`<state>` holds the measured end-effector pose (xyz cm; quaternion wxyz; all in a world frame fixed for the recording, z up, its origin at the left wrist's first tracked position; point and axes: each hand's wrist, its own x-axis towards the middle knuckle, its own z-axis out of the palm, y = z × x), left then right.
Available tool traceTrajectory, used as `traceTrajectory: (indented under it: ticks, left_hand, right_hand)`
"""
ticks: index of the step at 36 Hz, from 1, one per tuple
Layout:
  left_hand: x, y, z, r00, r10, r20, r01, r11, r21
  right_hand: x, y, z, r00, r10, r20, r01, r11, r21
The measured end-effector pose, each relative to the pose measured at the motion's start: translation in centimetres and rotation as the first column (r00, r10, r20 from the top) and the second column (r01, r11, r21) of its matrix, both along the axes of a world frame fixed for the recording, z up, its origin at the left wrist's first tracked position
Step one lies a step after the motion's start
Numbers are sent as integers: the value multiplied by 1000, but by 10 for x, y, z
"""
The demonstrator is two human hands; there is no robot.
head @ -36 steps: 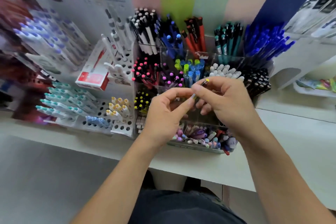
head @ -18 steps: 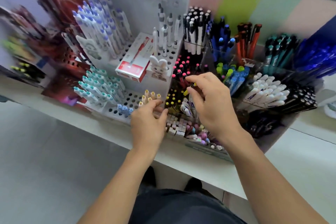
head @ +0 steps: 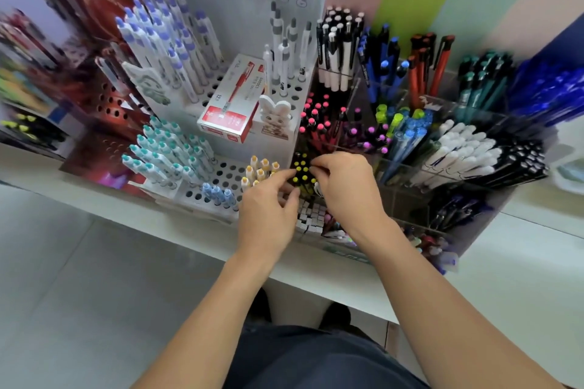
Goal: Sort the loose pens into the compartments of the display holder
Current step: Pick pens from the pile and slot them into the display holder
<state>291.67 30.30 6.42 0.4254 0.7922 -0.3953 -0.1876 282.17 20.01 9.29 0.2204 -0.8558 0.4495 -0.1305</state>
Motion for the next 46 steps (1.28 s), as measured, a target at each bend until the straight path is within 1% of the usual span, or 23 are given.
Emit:
traceTrajectory:
  ticks: [5, 6, 8, 9, 12, 14, 16, 18, 19, 21, 22, 24, 25, 27, 29, 30, 32, 34, 35, 37, 41, 43, 46]
  left_hand:
    - [3, 0, 1, 996, -78, -31, 79, 996, 38]
    - [1, 0, 2, 996, -77, -33, 78, 996, 32]
    - [-2, 1, 2, 998, -50, -48, 51, 999, 5]
    - [-3, 0, 2, 997, -41, -58, 41, 999, -10]
    - [-10, -4, 0, 998, -62, -21, 61, 996, -58]
    - [-17, -7, 1, 998, -27, 54, 32, 995, -99]
    - [-30, -11, 7, 994, 12, 109, 6, 986, -168]
    - [-52, -17, 15, 993, -30, 118, 59, 967, -249]
    - [-67, -21, 18, 990, -99, 100, 123, 951, -283]
    - [-104, -31, 23, 961, -277, 15, 268, 914, -306]
    - [-125, -35, 24, 931, -363, -39, 337, 894, -294]
    - [-171, -44, 26, 849, -513, -123, 477, 846, -238]
    - [-194, -49, 24, 801, -574, -169, 546, 817, -188]
    - [-240, -61, 18, 689, -651, -318, 666, 742, -77]
    - [-285, -74, 7, 594, -654, -468, 743, 670, 5]
    - [-305, -80, 0, 574, -639, -513, 757, 652, 35]
    - [-349, -92, -13, 577, -578, -577, 741, 667, 74]
    - [-398, -102, -27, 622, -469, -627, 679, 722, 133]
    - [-424, -106, -34, 643, -415, -644, 649, 742, 170]
    - [-474, -114, -47, 649, -345, -678, 630, 744, 224]
    - [-554, -126, -65, 641, -258, -723, 631, 713, 306]
    - [-578, -137, -68, 656, -243, -715, 622, 711, 329]
    - [-599, -164, -76, 686, -256, -682, 605, 722, 337]
  right_hand:
    - [0, -1, 8, 999, -22, -44, 25, 996, 84]
    - [-1, 1, 10, 999, -30, -22, 31, 997, 70]
    - [-6, 7, 13, 999, -38, 30, 38, 999, -13]
    - [-8, 9, 12, 999, -24, 25, 25, 999, -39]
    - [-19, 12, 8, 996, 56, -72, -55, 998, 16]
    - [-36, 15, 8, 997, 77, 25, -79, 994, 81]
    - [-61, 18, 11, 983, 19, 185, -28, 999, 47]
    - [-94, 18, 10, 956, -69, 285, 79, 997, -26]
    - [-113, 18, 8, 938, -133, 319, 151, 988, -30]
    - [-156, 18, 4, 888, -290, 358, 304, 952, 17]
    - [-178, 18, 0, 856, -373, 359, 382, 923, 46]
    - [-227, 18, -8, 780, -527, 337, 523, 845, 111]
    - [-253, 18, -13, 728, -598, 335, 586, 796, 149]
    - [-306, 17, -19, 596, -721, 352, 695, 684, 223]
    - [-364, 17, -24, 447, -809, 382, 770, 565, 297]
    - [-392, 17, -27, 382, -837, 393, 790, 516, 332]
    - [-451, 18, -32, 296, -869, 397, 808, 449, 380]
    - [-509, 18, -41, 265, -892, 366, 823, 407, 396]
    - [-536, 18, -45, 255, -902, 347, 825, 390, 408]
    - [-584, 13, -55, 254, -920, 298, 808, 371, 458]
    - [-648, -13, -68, 380, -911, 160, 738, 402, 542]
    - [-665, -36, -70, 451, -881, 139, 724, 453, 521]
    - [-678, -83, -77, 514, -849, 118, 723, 504, 473]
